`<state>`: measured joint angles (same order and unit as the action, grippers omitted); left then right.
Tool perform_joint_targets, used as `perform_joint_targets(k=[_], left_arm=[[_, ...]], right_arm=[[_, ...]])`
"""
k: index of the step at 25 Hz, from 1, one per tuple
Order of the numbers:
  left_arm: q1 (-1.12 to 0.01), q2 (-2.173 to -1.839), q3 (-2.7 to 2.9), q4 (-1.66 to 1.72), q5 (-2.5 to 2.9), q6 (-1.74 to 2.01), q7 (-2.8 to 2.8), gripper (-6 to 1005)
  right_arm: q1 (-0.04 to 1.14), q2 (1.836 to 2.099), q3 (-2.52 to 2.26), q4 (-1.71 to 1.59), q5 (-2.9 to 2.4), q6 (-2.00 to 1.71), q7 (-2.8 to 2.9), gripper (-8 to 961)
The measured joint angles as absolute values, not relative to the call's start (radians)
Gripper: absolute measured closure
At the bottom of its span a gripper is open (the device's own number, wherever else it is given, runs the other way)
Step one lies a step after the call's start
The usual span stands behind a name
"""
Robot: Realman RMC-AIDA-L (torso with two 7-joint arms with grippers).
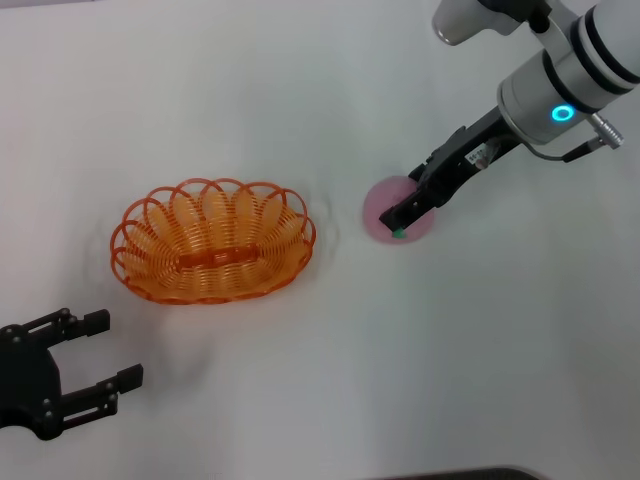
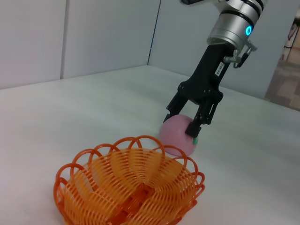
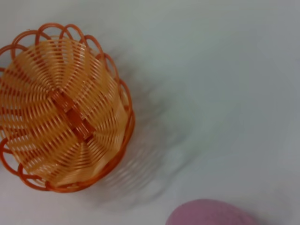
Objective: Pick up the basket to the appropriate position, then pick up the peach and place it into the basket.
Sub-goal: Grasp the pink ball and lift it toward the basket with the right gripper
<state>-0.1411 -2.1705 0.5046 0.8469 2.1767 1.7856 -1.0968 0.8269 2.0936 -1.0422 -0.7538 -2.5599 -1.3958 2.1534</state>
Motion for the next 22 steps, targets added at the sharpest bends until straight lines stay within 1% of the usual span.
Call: perform_joint_targets(k=[6, 11, 17, 19, 22], left_arm=[[-0.141, -2.171, 0.505, 0.847, 2.177, 1.785, -1.098, 244], [-0.141, -2.171, 0.505, 0.847, 2.177, 1.783, -1.106, 244], [-0.140, -2.171, 0.505, 0.848, 2.179, 1.784, -1.107, 244], [-0.139, -2.171, 0.505, 0.848, 2.180, 1.786, -1.108, 244], [-0.138, -2.171, 0.505, 0.848, 2.180, 1.789, -1.109, 245]], right_arm=[[0.826, 2.092, -1.042, -0.754, -2.552, -1.399, 2.163, 56], [0.826, 2.090, -1.037, -0.756, -2.549, -1.410, 2.173, 277], [0.816, 2.085, -0.984, -0.780, -2.537, -1.439, 2.172, 516], [0.813, 2.083, -0.947, -0.797, -2.527, -1.460, 2.166, 642], [0.801, 2.076, -0.883, -0.838, -2.476, -1.520, 2.145, 642]])
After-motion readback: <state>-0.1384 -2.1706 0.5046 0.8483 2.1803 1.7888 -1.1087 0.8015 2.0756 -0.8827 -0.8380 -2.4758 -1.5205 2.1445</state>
